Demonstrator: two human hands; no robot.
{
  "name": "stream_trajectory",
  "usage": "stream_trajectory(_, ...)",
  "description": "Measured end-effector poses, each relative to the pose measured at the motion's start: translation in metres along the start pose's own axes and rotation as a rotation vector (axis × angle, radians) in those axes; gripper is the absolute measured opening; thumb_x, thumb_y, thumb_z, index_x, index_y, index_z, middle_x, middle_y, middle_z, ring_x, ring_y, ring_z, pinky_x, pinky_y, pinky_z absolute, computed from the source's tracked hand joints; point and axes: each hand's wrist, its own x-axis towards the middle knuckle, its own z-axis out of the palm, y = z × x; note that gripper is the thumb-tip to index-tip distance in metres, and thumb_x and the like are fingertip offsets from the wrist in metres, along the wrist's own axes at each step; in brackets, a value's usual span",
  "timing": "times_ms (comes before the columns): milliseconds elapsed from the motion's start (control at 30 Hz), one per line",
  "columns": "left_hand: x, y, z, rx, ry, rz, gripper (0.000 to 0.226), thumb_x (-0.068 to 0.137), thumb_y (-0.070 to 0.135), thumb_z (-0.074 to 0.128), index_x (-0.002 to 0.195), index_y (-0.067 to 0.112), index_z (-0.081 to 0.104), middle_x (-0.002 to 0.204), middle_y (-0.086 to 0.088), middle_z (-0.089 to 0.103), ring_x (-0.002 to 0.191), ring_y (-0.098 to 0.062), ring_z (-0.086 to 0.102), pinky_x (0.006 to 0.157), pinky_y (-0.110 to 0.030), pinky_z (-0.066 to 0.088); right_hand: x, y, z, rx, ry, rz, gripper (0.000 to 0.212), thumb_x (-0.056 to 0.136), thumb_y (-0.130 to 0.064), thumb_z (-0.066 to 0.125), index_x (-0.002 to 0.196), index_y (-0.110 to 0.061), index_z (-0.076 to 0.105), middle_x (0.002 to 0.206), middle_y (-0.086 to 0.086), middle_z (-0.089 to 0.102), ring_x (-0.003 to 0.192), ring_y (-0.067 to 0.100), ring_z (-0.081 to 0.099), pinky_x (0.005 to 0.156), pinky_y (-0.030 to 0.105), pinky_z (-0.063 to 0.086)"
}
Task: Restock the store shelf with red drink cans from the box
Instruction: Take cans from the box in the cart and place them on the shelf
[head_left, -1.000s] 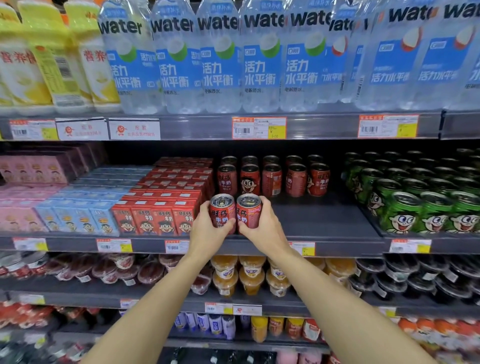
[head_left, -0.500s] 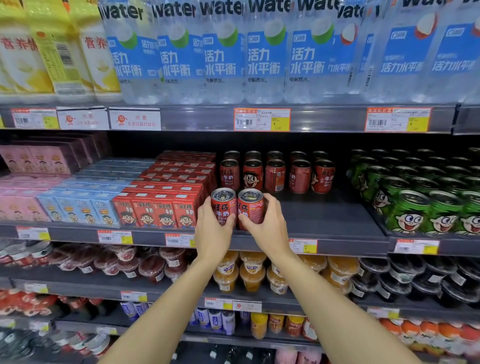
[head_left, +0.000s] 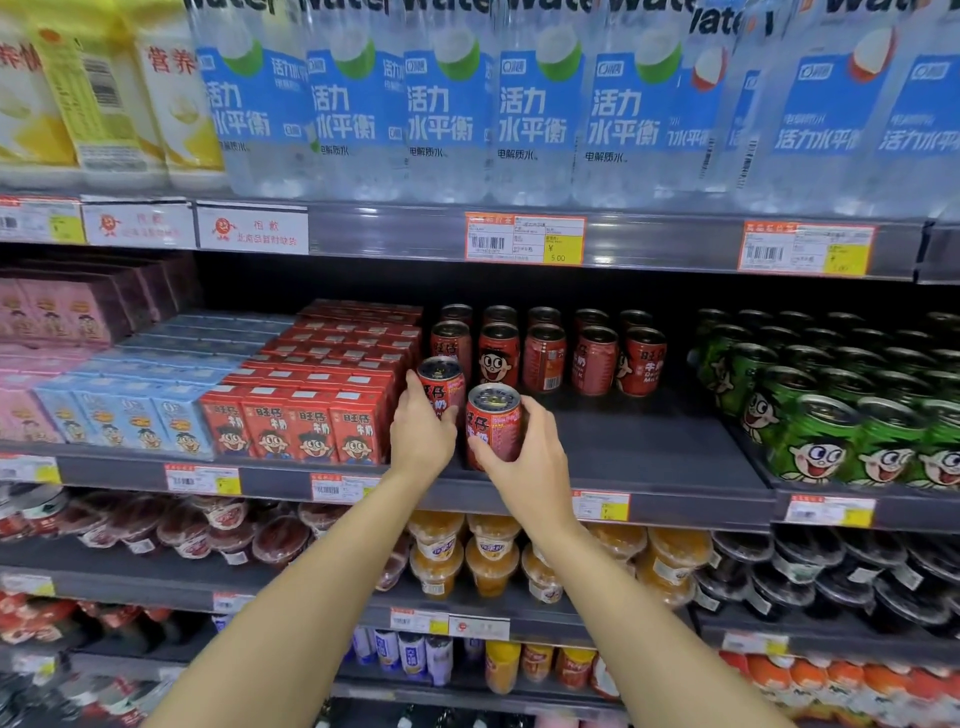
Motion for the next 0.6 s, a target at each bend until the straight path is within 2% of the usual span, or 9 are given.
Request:
stream_trajectory(167, 0.015, 0.001, 0.008, 0.026, -0.018, 0.009, 0.076, 0.096, 0.024, 0.059, 0.154, 0.008, 0.014, 0.146, -0.017, 0.039, 0.131, -0.034, 0.043, 0.106, -0.044, 0.037, -0.001, 0.002, 0.003, 0.000, 0.030, 0.001, 0.071, 0.081, -0.045, 0.077, 0.139, -0.023, 0.043, 0.129, -0.004, 0.051, 0.113, 0.011, 0.056, 0.089, 0.027, 0.053)
stream_trajectory(367, 0.030, 0.002, 0.015, 0.039, -0.030, 0.017, 0.075, 0.095, 0.025, 0.060, 0.153, 0.007, 0.015, 0.143, -0.017, 0.041, 0.130, -0.034, 0.044, 0.105, -0.045, 0.037, 0.001, 0.004, 0.004, -0.024, 0.033, -0.010, 0.071, 0.082, -0.047, 0.075, 0.140, -0.024, 0.041, 0.127, -0.005, 0.050, 0.111, 0.009, 0.056, 0.085, 0.022, 0.051)
stream_trajectory(500, 0.038, 0.000, 0.019, 0.040, -0.025, 0.036, 0.073, 0.094, 0.024, 0.060, 0.151, 0.004, 0.018, 0.137, -0.020, 0.045, 0.125, -0.037, 0.048, 0.101, -0.046, 0.040, 0.000, 0.005, 0.006, -0.043, 0.047, -0.020, 0.071, 0.082, -0.050, 0.074, 0.140, -0.025, 0.041, 0.124, -0.005, 0.050, 0.109, 0.011, 0.057, 0.087, 0.032, 0.055)
stream_trajectory(600, 0.041, -0.001, 0.021, 0.057, -0.031, 0.044, 0.073, 0.095, 0.024, 0.058, 0.151, 0.002, 0.016, 0.136, -0.022, 0.045, 0.124, -0.039, 0.047, 0.101, -0.046, 0.040, 0.000, 0.006, 0.007, -0.062, 0.058, -0.028, 0.071, 0.082, -0.050, 0.073, 0.140, -0.024, 0.041, 0.122, -0.006, 0.050, 0.108, 0.012, 0.057, 0.087, 0.034, 0.056)
